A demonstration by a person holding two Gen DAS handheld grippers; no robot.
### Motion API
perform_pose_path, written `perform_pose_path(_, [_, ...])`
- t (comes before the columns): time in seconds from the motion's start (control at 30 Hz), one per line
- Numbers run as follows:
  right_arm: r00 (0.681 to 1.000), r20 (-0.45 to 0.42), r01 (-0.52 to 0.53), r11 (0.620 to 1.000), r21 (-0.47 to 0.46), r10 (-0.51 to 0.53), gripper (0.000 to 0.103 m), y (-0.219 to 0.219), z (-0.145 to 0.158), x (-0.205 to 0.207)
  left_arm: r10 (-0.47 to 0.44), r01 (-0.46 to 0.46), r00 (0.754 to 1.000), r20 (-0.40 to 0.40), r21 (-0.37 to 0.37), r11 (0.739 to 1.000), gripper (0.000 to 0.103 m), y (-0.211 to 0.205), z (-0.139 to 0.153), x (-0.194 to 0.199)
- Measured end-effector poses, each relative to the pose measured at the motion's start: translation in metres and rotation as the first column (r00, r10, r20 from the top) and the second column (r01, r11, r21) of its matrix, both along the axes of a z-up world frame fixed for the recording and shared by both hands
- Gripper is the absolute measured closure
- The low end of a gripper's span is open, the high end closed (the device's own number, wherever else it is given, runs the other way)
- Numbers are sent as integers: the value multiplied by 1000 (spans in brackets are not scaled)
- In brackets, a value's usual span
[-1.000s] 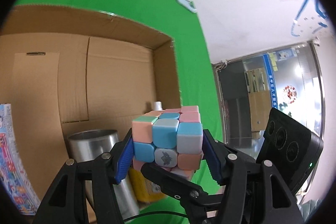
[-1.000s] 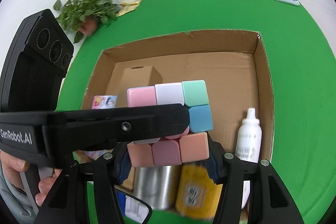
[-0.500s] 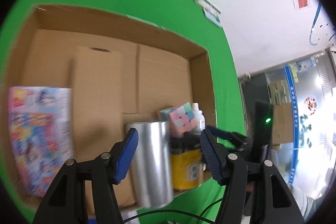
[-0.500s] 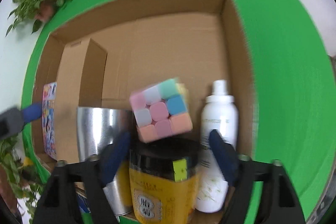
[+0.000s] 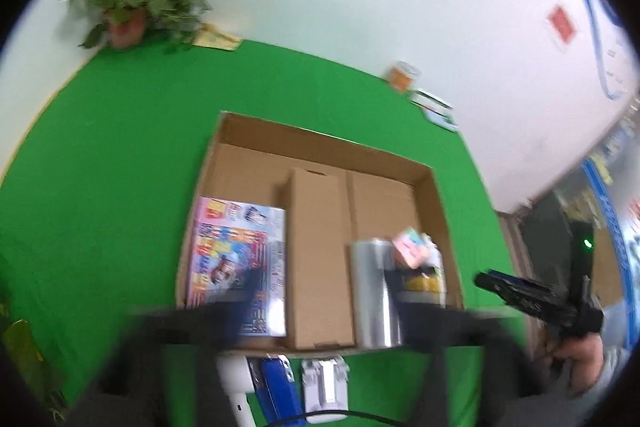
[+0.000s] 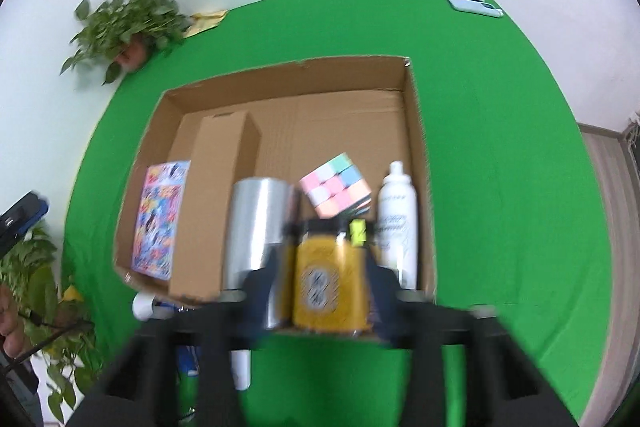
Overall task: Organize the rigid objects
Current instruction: 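Lower the cube into the tray between jar and bottle, release, then move the right gripper down to the grey plastic phone stand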
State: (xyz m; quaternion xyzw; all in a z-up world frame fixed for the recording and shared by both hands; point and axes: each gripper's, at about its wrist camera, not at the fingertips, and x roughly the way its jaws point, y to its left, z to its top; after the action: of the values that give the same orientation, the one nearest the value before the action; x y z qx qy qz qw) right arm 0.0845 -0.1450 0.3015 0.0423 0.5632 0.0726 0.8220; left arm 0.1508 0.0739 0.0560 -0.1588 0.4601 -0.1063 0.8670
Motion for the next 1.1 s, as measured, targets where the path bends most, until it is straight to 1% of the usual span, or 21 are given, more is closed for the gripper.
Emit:
perform_pose_path(0.03, [1000, 13, -16, 1000, 24, 16, 73, 5, 5, -7, -1, 1, 1000, -10, 13, 1000, 99, 0, 0, -4])
perform_pose_path(0.07, [999, 36, -43, 997, 65, 40, 71, 11, 11, -15, 5, -5, 1000, -2, 41, 999, 99, 1, 2, -10])
perform_pose_path(0.1, [997, 50, -62, 995, 79, 59, 47, 15, 17, -24, 1, -1, 1000, 6, 53, 999, 99, -3, 3, -14])
perform_pose_path(0.13, [995, 65, -76, 995, 69, 71, 6, 23, 20, -30, -1, 1, 1000, 7, 61, 998, 92, -3, 3, -18])
perform_pose_path(0.17, [993, 97, -77, 996, 44, 72, 1, 30, 23, -38, 6, -5, 1000, -10, 69, 998, 81, -4, 0, -21])
perform_pose_path(0.2, [990, 118, -80, 996, 36, 75, 1, 37, 25, -45, 10, -8, 1000, -27, 68, 998, 49, -5, -2, -22])
perform_pose_path(0.23, [990, 115, -93, 995, 40, 88, 1, 43, 24, -49, 5, -3, 999, -36, 48, 999, 25, -2, -4, -27])
perform_pose_path(0.27, [990, 101, -108, 993, 56, 102, 1, 50, 20, -52, -4, 4, 1000, -21, 6, 1000, 22, 2, -5, -34])
perform_pose_path(0.3, [990, 76, -124, 990, 72, 119, 1, 58, 14, -56, -4, 4, 1000, -1, -31, 999, 22, 6, -6, -40])
perform_pose_path(0.37, [987, 40, -156, 984, 81, 153, 1, 74, 2, -67, -3, 1, 1000, -25, -49, 999, 22, 12, -12, -46])
perform_pose_path(0.5, [974, -47, -214, 971, 110, 220, 1, 105, -28, -96, 11, -12, 992, -127, -2, 1000, 22, 22, -41, -54])
perform_pose_path(0.57, [970, -130, -188, 972, 143, 207, 1, 118, -59, -107, -1, 5, 983, -183, 21, 1000, 22, 24, -58, -60])
perform_pose_path(0.63, [965, -201, -136, 978, 156, 166, 1, 122, -87, -115, -10, 26, 972, -235, 68, 997, 23, 23, -78, -68])
perform_pose_path(0.73, [958, -274, -57, 993, 101, 83, 1, 126, -131, -127, -24, 45, 963, -268, 71, 996, 23, 22, -99, -81])
perform_pose_path(0.83, [959, -284, 4, 999, 48, 10, 2, 128, -162, -129, -29, 48, 960, -278, 60, 997, 23, 22, -115, -93])
perform_pose_path(0.9, [962, -275, 14, 998, 59, 2, 5, 134, -176, -128, -47, 73, 954, -298, 76, 994, 23, 20, -123, -98])
perform_pose_path(0.93, [963, -268, 16, 998, 65, 2, 9, 136, -181, -128, -52, 80, 950, -309, 80, 994, 23, 20, -125, -99])
perform_pose_path(0.97, [966, -257, 17, 998, 60, -1, 11, 140, -186, -128, -56, 86, 946, -321, 79, 993, 23, 20, -128, -101])
perform_pose_path(1.03, [968, -251, 9, 999, 39, 1, 22, 147, -196, -131, -64, 92, 942, -330, 70, 993, 23, 21, -132, -104])
perform_pose_path(1.07, [974, -228, -5, 1000, 18, 9, 23, 152, -196, -135, -66, 96, 940, -334, 73, 993, 23, 21, -133, -105])
perform_pose_path(1.1, [977, -214, -18, 1000, 12, 21, 32, 155, -196, -137, -67, 98, 939, -337, 75, 992, 23, 21, -134, -106])
